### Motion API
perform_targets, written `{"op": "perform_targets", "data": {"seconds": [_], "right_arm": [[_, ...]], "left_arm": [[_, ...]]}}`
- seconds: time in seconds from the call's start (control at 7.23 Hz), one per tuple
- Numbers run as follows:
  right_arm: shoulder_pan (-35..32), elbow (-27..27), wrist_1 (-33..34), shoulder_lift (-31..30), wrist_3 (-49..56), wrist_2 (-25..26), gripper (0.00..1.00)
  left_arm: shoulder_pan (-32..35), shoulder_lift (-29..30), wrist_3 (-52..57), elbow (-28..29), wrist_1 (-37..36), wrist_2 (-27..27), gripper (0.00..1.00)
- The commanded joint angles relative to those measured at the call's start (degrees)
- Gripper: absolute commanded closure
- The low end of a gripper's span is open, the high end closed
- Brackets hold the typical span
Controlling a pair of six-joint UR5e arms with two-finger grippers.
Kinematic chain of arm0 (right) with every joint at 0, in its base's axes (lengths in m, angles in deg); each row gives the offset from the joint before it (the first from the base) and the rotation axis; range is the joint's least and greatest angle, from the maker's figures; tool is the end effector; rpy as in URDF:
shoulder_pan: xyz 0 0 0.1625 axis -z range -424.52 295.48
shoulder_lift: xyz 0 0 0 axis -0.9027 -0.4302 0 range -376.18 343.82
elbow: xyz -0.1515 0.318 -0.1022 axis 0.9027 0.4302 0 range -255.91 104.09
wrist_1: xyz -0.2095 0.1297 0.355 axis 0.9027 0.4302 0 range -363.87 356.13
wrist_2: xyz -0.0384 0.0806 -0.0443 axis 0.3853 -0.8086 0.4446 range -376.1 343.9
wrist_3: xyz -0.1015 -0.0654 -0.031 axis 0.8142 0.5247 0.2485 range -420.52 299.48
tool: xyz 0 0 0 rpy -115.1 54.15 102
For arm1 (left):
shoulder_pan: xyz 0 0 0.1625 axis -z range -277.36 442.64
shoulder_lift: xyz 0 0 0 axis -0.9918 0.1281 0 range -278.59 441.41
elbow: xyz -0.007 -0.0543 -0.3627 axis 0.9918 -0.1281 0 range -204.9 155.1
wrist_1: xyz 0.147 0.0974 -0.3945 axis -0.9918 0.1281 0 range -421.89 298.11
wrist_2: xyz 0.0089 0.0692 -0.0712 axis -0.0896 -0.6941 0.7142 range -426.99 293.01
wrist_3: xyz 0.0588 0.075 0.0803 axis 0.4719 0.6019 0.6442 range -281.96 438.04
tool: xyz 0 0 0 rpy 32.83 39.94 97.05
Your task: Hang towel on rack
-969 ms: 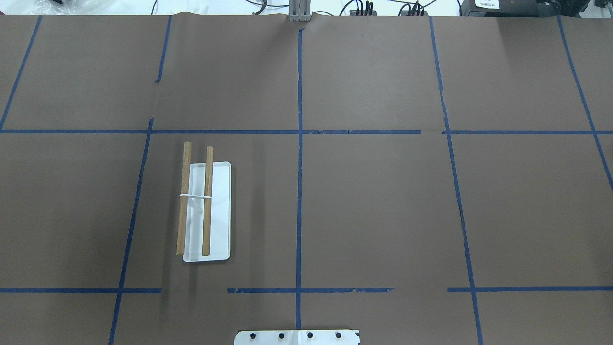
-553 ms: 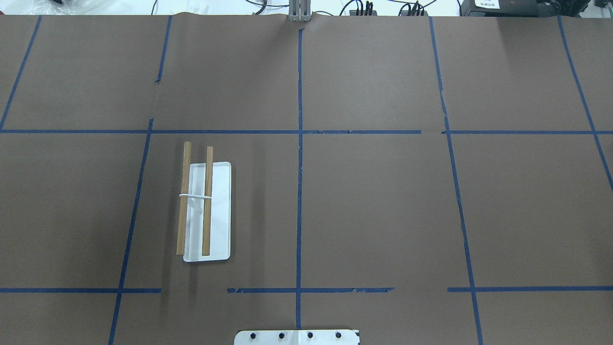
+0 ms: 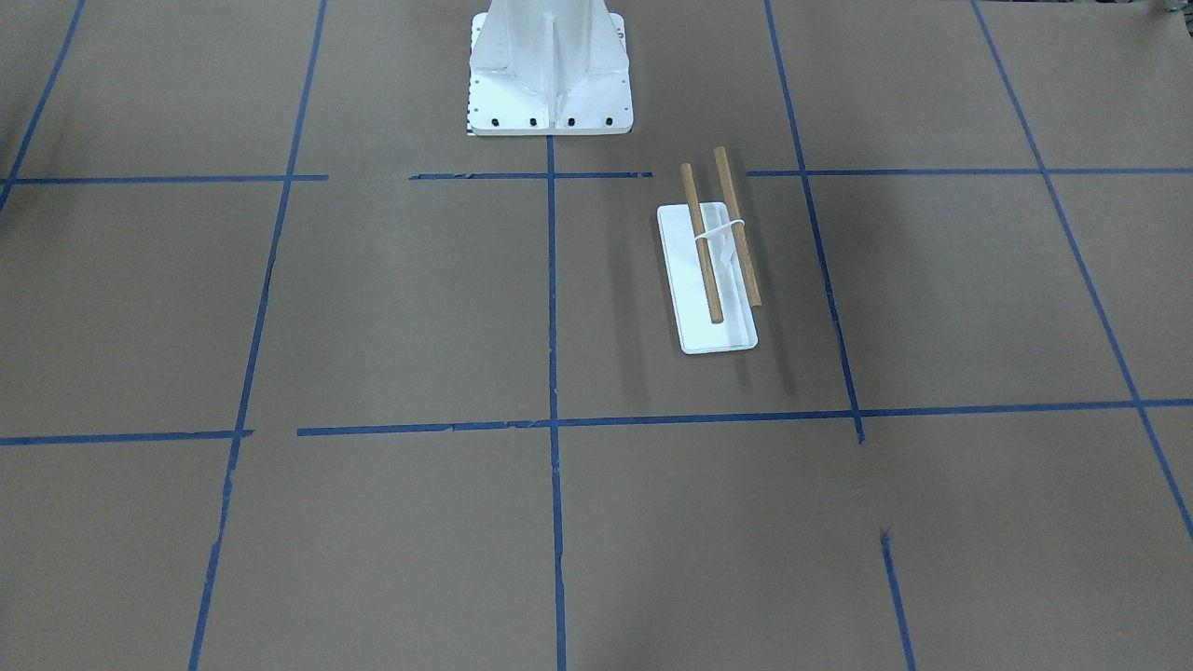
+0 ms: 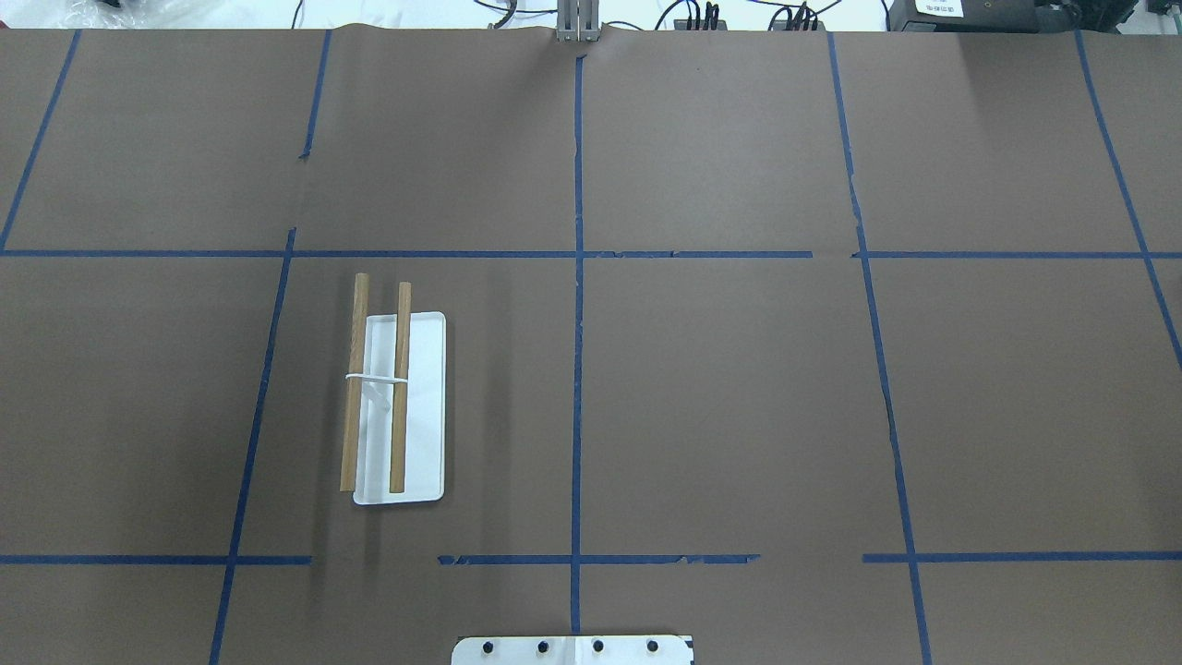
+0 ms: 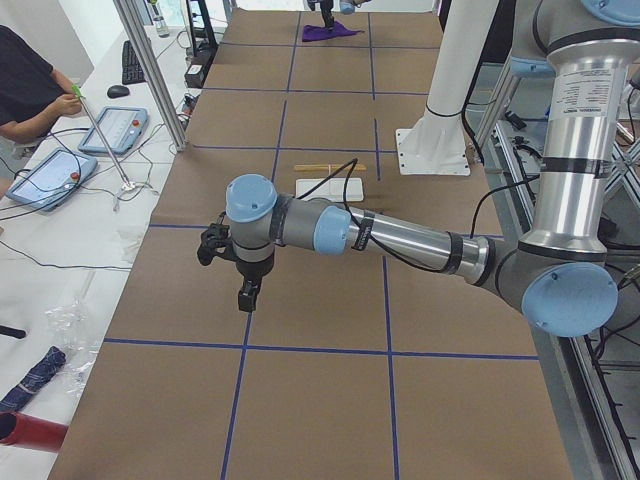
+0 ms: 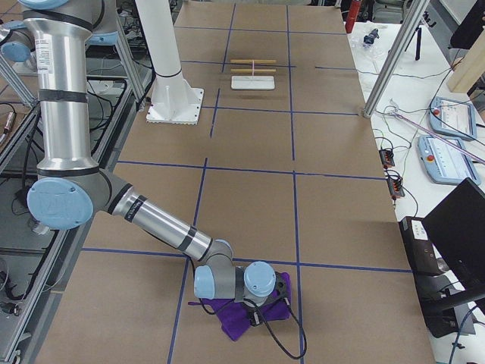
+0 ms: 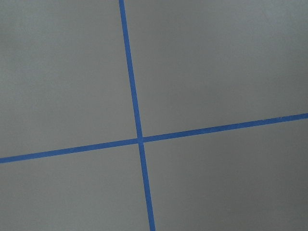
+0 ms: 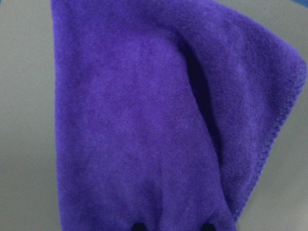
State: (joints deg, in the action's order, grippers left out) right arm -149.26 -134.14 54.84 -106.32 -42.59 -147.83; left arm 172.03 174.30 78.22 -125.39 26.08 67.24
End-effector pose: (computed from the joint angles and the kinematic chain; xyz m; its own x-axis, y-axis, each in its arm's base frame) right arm 0.0092 -0.4494 0.8407 0.6795 -0.3648 0.6365 0.3162 0.9285 0.1946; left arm -0.0407 -0.5341 0.5017 0.7150 0.1481 -0.6832 -0.0128 0.9799 0.1989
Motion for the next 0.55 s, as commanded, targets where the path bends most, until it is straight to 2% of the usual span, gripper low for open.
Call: {"op": "perform_targets", "data": {"seconds": [0.0,0.28,0.42], "right_arm": [[0.0,-0.4,0.0,0.0,0.0,-0.1,1.00],[-0.1,-1.5,-0.6,0.0,-0.3,-0.3,1.00],[-0.2,-4.8,-0.7,0.1,-0.7,-0.6,1.00]], "left_arm": [[0.0,0.0,0.0,-0.1,0.0,0.1,0.00],[0.1,0.0,-0.1,-0.2,-0.1,0.0,0.00],[0.0,0.0,-0.1,-0.2,0.0,0.1,0.00]]}}
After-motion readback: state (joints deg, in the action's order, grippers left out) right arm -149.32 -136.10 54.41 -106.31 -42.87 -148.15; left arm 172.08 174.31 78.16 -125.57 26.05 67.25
